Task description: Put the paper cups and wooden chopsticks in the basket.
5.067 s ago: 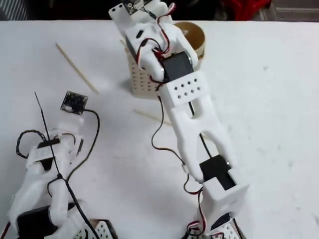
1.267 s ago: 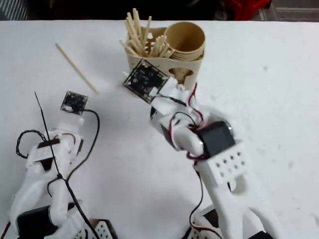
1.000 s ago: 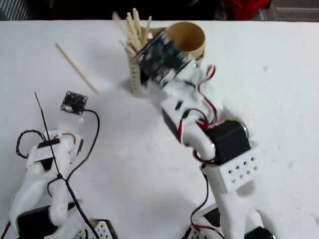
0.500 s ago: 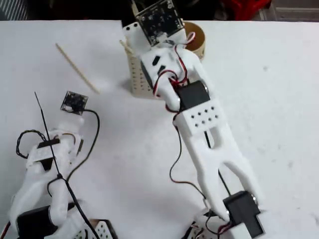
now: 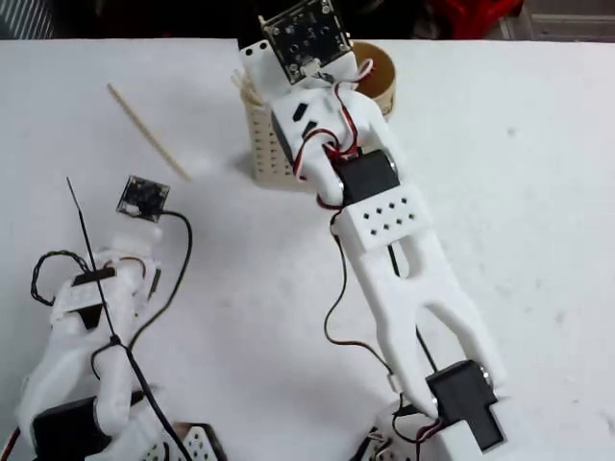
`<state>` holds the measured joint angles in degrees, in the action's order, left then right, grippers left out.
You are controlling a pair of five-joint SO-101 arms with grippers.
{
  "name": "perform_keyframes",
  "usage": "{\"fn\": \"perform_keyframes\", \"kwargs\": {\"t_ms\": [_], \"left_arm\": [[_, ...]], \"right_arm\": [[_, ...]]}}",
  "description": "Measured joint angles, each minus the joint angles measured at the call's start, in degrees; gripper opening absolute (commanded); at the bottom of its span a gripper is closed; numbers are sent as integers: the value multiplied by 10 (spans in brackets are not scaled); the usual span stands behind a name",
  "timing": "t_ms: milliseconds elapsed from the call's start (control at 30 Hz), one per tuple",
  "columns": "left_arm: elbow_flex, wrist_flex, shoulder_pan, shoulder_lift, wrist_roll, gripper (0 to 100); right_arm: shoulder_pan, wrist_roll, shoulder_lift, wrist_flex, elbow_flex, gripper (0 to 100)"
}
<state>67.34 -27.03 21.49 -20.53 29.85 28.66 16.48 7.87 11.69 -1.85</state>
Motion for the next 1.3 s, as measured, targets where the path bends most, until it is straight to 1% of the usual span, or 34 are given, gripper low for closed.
{"fn": "perform_keyframes", "kwargs": {"t_ms": [200, 300, 333, 400, 467, 767, 867, 967, 1100, 1233, 1300], "left_arm": [[0, 0, 0, 0, 0, 98], [0, 0, 0, 0, 0, 98], [0, 0, 0, 0, 0, 98], [0, 0, 0, 0, 0, 98], [0, 0, 0, 0, 0, 98], [0, 0, 0, 0, 0, 101], [0, 0, 0, 0, 0, 102], [0, 0, 0, 0, 0, 102], [-3, 0, -9, 0, 0, 102], [-29, -2, -11, 0, 0, 102], [-51, -21, -11, 0, 0, 102]], "right_arm": [[0, 0, 0, 3, 0, 114], [1, 1, 1, 54, 0, 17], [1, 1, 2, 81, 0, 11], [1, 1, 11, 146, 0, 36], [1, 1, 31, 218, 0, 18], [2, 1, 122, 574, 0, 17], [2, 1, 142, 670, 0, 17], [2, 1, 158, 745, 5, 17], [2, 1, 188, 766, 82, 17], [2, 1, 244, 724, 211, 17], [2, 1, 280, 693, 285, 17]]}}
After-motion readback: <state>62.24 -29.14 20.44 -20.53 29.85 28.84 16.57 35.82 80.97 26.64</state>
